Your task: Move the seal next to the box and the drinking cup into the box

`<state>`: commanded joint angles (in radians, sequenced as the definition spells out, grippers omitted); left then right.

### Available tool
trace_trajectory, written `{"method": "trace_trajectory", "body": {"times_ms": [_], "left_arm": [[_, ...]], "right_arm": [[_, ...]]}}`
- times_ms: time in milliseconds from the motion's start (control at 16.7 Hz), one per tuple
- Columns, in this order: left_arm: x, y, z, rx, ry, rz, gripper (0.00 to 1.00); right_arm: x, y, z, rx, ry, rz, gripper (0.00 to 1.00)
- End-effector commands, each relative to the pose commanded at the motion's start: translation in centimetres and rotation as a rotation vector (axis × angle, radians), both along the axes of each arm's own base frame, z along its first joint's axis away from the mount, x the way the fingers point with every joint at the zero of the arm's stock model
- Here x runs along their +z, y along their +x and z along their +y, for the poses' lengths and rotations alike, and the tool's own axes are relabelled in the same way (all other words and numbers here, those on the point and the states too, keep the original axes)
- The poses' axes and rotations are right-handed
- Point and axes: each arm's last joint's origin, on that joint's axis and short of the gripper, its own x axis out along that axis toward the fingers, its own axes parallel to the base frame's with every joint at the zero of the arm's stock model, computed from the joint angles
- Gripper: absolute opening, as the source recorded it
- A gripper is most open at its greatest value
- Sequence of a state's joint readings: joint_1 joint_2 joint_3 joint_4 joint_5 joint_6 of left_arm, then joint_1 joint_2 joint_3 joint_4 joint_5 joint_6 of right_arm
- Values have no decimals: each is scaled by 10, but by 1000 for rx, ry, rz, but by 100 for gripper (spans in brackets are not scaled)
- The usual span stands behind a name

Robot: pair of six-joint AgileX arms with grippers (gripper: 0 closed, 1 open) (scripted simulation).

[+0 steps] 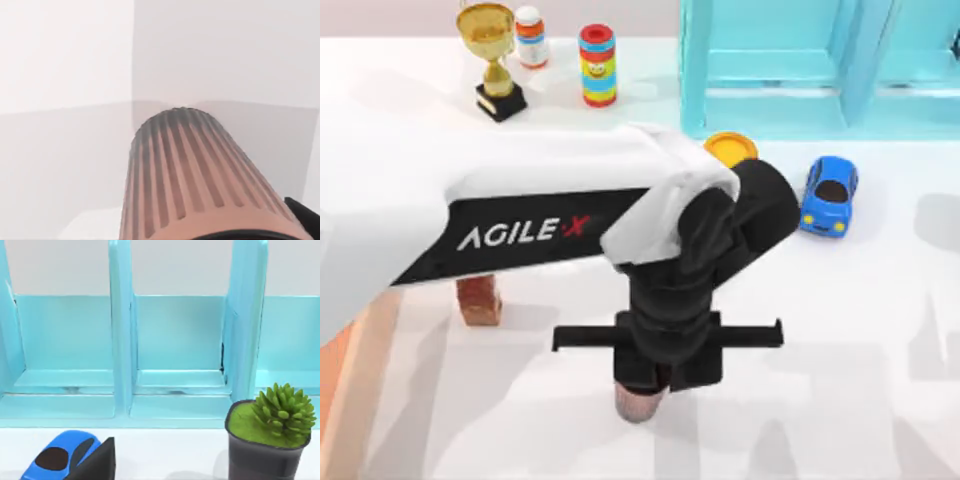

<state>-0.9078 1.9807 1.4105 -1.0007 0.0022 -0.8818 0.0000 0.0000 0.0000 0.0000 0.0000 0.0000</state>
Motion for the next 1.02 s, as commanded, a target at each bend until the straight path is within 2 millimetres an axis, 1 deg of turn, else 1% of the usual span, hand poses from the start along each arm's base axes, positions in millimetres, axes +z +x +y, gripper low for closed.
{"method": "trace_trajectory", "body": {"times_ms": [180, 360, 480, 600, 840, 960, 1020], "left_arm": [[34, 4, 31, 2, -1, 1, 0], [71, 2, 69, 1, -2, -2, 0], [84, -1, 85, 0, -1, -1, 0], [87, -1, 89, -1, 0, 0, 0], [87, -1, 87, -5, 0, -1, 0], [87, 4, 95, -5, 0, 3, 0], [88, 9, 103, -5, -1, 6, 0]], "right_arm": [[0, 0, 0, 0, 0, 0, 100], [0, 0, 0, 0, 0, 0, 100], [0, 0, 0, 0, 0, 0, 100], [0, 0, 0, 0, 0, 0, 100], [0, 0, 0, 0, 0, 0, 100], [0, 0, 0, 0, 0, 0, 100], [0, 0, 0, 0, 0, 0, 100]]}}
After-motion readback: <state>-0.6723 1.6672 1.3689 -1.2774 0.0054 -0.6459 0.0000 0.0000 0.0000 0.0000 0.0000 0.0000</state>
